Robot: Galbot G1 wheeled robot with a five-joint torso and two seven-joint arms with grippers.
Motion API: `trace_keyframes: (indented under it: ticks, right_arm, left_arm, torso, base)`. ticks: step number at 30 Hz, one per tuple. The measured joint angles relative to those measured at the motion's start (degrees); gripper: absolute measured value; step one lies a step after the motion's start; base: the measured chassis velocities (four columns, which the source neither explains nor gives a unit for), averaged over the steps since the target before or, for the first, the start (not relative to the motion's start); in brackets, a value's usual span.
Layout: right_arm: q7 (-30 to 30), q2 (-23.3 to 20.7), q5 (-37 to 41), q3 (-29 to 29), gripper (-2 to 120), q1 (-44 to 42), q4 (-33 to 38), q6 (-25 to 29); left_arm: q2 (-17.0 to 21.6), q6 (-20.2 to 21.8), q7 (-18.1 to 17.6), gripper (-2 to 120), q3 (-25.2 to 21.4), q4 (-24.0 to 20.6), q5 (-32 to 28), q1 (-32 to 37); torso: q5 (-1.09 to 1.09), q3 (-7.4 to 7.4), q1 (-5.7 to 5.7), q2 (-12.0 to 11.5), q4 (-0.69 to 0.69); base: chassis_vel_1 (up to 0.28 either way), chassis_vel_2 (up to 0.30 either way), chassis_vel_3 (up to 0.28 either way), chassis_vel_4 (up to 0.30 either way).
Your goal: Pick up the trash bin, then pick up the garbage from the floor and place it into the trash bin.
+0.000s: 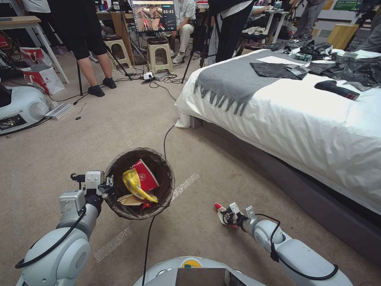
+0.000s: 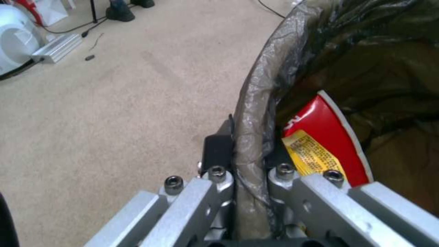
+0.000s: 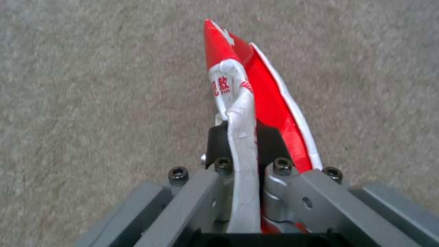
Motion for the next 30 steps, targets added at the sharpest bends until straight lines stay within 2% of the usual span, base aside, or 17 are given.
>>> trace_keyframes:
  ticks: [6, 10, 12, 13, 16, 17, 19, 22, 24, 25, 27, 29, 30]
  right_arm:
    - [1.22, 0.34, -0.57, 1.55, 0, -0.69, 1.67, 1.08]
    - [2.91, -0.22, -0.80, 4.64, 0, -2.31, 6.34, 2.01]
    - [3.38, -0.96, -1.06, 7.90, 0, -4.01, 11.67, 2.18]
    - [3.38, -0.96, -1.06, 7.90, 0, -4.01, 11.67, 2.18]
    - [4.52, -1.92, 0.24, 13.93, 0, -6.15, 22.49, 1.04]
    - [4.52, -1.92, 0.24, 13.93, 0, -6.15, 22.49, 1.04]
    - [5.73, -2.36, 2.61, 17.03, 0, -6.26, 28.10, -0.38]
    - [6.76, -2.69, 4.45, 18.64, 0, -6.06, 31.67, -1.30]
    - [8.28, -3.43, 7.99, 21.35, 0, -5.32, 38.73, -3.12]
    - [8.28, -3.43, 7.99, 21.35, 0, -5.32, 38.73, -3.12]
    - [9.61, -3.93, 11.08, 23.36, 0, -4.58, 44.18, -4.50]
    - [9.92, -4.01, 11.86, 23.81, 0, -4.25, 45.35, -4.86]
    - [10.49, -4.20, 13.64, 24.72, 0, -3.14, 48.09, -5.48]
  left_arm:
    - [0.10, 0.00, 0.02, 2, 0.01, -0.01, -0.09, -0.04]
    - [0.20, -0.01, 0.04, 2, -0.02, 0.00, -0.18, 0.02]
    - [0.25, -0.01, 0.05, 2, -0.02, 0.00, -0.27, 0.00]
    - [0.25, -0.01, 0.05, 2, -0.02, 0.00, -0.27, 0.00]
    - [0.42, -0.01, 0.08, 2, -0.01, 0.00, -0.39, -0.08]
    - [0.42, -0.01, 0.08, 2, -0.01, 0.00, -0.39, -0.08]
    - [0.51, -0.01, 0.10, 2, 0.07, 0.00, -0.42, -0.12]
    - [0.53, -0.01, 0.11, 2, 0.15, 0.00, -0.43, -0.15]
    - [0.57, -0.01, 0.14, 2, 0.27, 0.00, -0.45, -0.20]
    - [0.57, -0.01, 0.14, 2, 0.27, 0.00, -0.45, -0.20]
    - [0.60, -0.01, 0.15, 2, 0.30, 0.00, -0.52, -0.19]
    - [0.62, -0.01, 0.15, 2, 0.30, 0.00, -0.53, -0.18]
    - [0.66, -0.01, 0.16, 2, 0.30, 0.00, -0.57, -0.15]
  torso:
    - [0.01, 0.00, 0.00, 0.00, 0.00]
    - [0.01, 0.00, 0.00, 0.00, 0.00]
    - [0.01, 0.00, 0.00, 0.00, 0.00]
    - [0.01, 0.00, 0.00, 0.00, 0.00]
    - [-0.01, 0.00, 0.00, 0.00, 0.00]
    - [-0.01, 0.00, 0.00, 0.00, 0.00]
    - [-0.01, 0.00, 0.00, 0.00, 0.00]
    - [-0.01, 0.00, 0.00, 0.00, 0.00]
    - [-0.02, 0.00, 0.00, 0.00, 0.01]
    - [-0.02, 0.00, 0.00, 0.00, 0.01]
    - [0.00, 0.00, 0.00, 0.00, 0.00]
    - [0.00, 0.00, 0.00, 0.00, 0.00]
    - [-0.01, 0.00, 0.00, 0.00, -0.01]
  base:
    - [0.000, 0.000, 0.000, 0.000]
    - [0.000, 0.000, 0.000, 0.000]
    - [0.000, 0.000, 0.000, 0.000]
    - [0.000, 0.000, 0.000, 0.000]
    - [0.000, 0.000, 0.000, 0.000]
    - [0.000, 0.000, 0.000, 0.000]
    - [0.000, 0.000, 0.000, 0.000]
    - [0.000, 0.000, 0.000, 0.000]
    - [0.000, 0.000, 0.000, 0.000]
    - [0.000, 0.000, 0.000, 0.000]
    - [0.000, 0.000, 0.000, 0.000]
    - [0.000, 0.000, 0.000, 0.000]
    - [0.000, 0.000, 0.000, 0.000]
